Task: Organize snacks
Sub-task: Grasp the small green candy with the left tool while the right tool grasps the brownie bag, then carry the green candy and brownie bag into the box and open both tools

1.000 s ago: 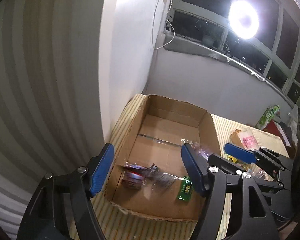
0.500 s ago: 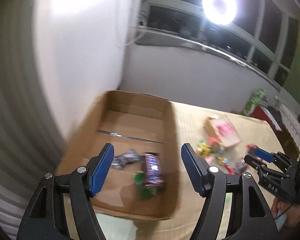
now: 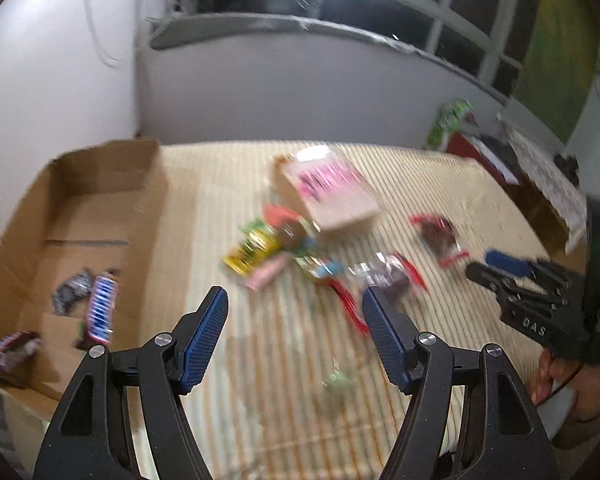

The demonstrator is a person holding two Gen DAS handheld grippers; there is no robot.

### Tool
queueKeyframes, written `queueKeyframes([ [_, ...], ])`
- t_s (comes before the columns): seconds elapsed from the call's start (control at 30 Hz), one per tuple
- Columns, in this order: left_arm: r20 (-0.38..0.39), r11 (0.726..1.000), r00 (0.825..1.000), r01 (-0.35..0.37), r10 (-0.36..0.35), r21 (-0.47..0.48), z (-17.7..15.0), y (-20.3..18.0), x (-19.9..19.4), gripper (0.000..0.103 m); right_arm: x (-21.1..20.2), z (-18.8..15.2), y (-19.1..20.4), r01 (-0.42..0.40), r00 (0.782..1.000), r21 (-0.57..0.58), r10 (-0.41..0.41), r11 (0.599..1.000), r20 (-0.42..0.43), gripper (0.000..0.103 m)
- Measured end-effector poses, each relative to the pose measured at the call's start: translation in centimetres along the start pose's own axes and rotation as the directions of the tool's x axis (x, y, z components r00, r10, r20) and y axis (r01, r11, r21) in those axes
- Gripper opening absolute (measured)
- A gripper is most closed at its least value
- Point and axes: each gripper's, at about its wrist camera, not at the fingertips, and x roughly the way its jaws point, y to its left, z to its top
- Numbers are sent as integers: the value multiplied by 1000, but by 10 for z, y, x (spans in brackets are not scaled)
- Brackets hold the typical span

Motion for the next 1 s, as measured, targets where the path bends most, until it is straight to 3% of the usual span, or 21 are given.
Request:
queueKeyframes([
  [0.13, -40, 998, 999, 31, -29, 52, -25, -12, 4, 70, 14, 5, 29, -58, 998, -83, 58, 995, 3, 60],
  [0.37, -75, 995, 996, 60, -54, 85, -57, -11, 15, 68, 42, 15, 51, -95, 995, -134, 88, 986, -53, 62],
  [0.73, -36, 979, 993, 115, -110, 169, -57, -18, 22, 22, 48, 9, 58, -101, 993, -149, 91, 984, -71, 65],
  [0.83, -35, 969, 994, 106, -100, 221, -59, -27, 24, 21, 45, 5, 61, -93, 994, -171, 82, 981, -68, 63],
  [1.0, -37, 973, 993, 118, -113, 197, -57, -24, 25, 20, 40, 4, 58, -93, 995, -159, 86, 983, -55, 56],
])
